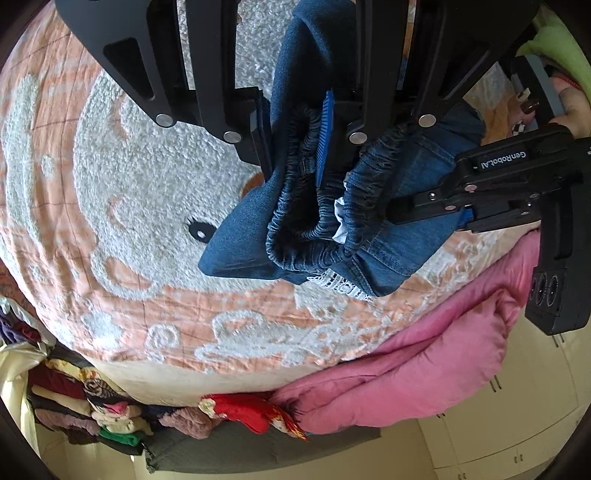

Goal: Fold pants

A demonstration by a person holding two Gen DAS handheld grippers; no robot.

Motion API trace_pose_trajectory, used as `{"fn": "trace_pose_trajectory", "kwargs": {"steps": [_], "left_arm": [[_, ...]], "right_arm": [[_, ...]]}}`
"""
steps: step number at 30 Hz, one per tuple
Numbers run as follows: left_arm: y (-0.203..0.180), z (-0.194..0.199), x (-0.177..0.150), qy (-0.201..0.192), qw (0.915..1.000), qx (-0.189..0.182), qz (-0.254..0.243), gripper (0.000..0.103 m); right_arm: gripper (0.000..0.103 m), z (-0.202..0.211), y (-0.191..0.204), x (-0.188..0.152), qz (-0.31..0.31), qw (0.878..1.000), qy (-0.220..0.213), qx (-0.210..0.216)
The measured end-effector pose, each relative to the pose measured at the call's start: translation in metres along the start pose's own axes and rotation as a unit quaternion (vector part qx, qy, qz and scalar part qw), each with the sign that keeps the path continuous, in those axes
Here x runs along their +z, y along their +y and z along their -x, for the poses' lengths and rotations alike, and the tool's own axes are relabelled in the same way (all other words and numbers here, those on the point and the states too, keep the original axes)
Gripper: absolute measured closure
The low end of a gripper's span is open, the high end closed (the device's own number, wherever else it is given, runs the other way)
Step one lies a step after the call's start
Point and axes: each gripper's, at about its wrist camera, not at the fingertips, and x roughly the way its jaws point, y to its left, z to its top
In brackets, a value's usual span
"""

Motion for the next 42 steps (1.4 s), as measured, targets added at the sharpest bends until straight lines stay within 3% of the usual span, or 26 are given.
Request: {"fn": "trace_pose_trajectory", "kwargs": {"steps": [13,21,23,32,42], "left_arm": [[0.012,-0.010,-0.010,0.014,0.9998,0.012,0.007,0.055],[0.014,-0.008,-0.014,0.013,0.9998,0.011,0.010,0.048],[0.014,-0.005,-0.014,0.011,0.9998,0.012,0.010,0.046],[0.014,0.010,-0.016,-0.001,0.9998,0.018,0.010,0.030],[0.010,0.034,-0.016,-0.021,0.9993,0.029,0.007,0.012]], "right_arm": [[0.048,-0.007,-0.016,-0.012,-0.036,0.999,0.018,-0.036],[0.045,-0.004,-0.018,-0.013,-0.045,0.998,0.020,-0.041],[0.027,-0.001,-0.018,-0.014,-0.050,0.998,0.017,-0.045],[0.010,0.022,-0.015,-0.018,-0.053,0.997,-0.006,-0.062],[0.005,0.046,-0.008,-0.020,-0.050,0.996,-0.032,-0.073]]}}
